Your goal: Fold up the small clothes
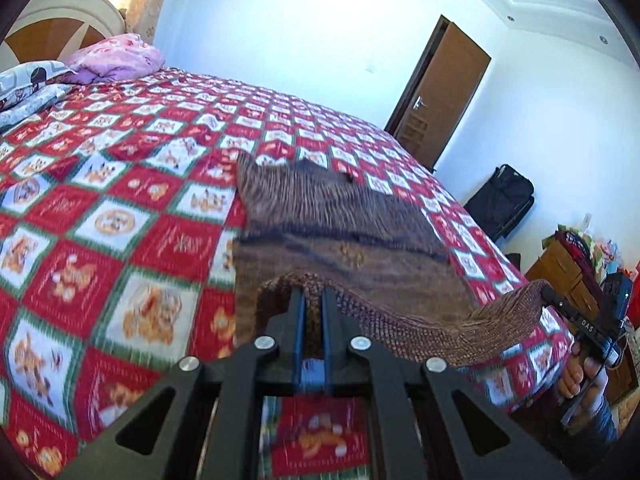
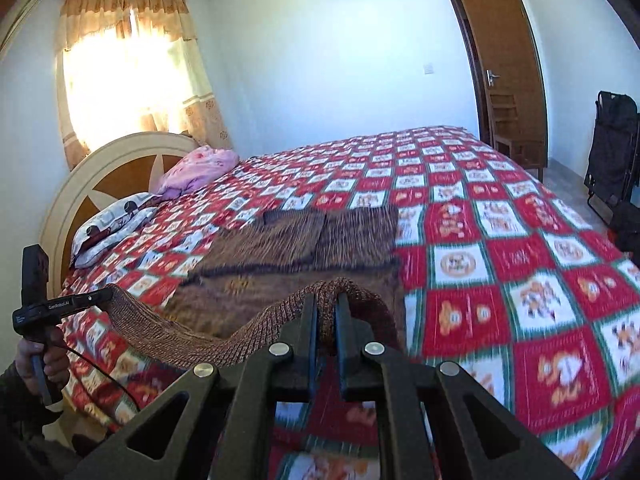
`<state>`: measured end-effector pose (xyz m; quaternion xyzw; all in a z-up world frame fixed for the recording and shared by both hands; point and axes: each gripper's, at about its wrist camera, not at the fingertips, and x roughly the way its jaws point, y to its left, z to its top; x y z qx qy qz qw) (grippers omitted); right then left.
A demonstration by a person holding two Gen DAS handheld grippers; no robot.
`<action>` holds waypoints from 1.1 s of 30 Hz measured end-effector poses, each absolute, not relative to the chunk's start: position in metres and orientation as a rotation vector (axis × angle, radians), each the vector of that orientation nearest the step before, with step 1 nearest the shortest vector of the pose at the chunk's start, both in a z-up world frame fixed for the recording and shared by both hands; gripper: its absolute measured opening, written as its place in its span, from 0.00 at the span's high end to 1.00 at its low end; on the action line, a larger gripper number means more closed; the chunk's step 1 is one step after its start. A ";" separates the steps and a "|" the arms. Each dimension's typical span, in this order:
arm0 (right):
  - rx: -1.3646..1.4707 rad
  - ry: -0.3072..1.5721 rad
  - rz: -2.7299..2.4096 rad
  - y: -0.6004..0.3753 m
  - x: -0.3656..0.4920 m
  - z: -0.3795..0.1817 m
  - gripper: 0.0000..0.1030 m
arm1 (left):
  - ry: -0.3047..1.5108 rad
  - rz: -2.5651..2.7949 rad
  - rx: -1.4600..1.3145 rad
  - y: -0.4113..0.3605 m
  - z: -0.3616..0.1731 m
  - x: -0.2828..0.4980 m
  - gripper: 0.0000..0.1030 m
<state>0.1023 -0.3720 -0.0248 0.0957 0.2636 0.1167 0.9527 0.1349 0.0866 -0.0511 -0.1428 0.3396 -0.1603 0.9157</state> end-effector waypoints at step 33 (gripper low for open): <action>0.159 0.645 0.155 -0.364 0.358 -0.017 0.93 | 0.685 -0.206 -0.227 0.072 -0.039 0.351 0.93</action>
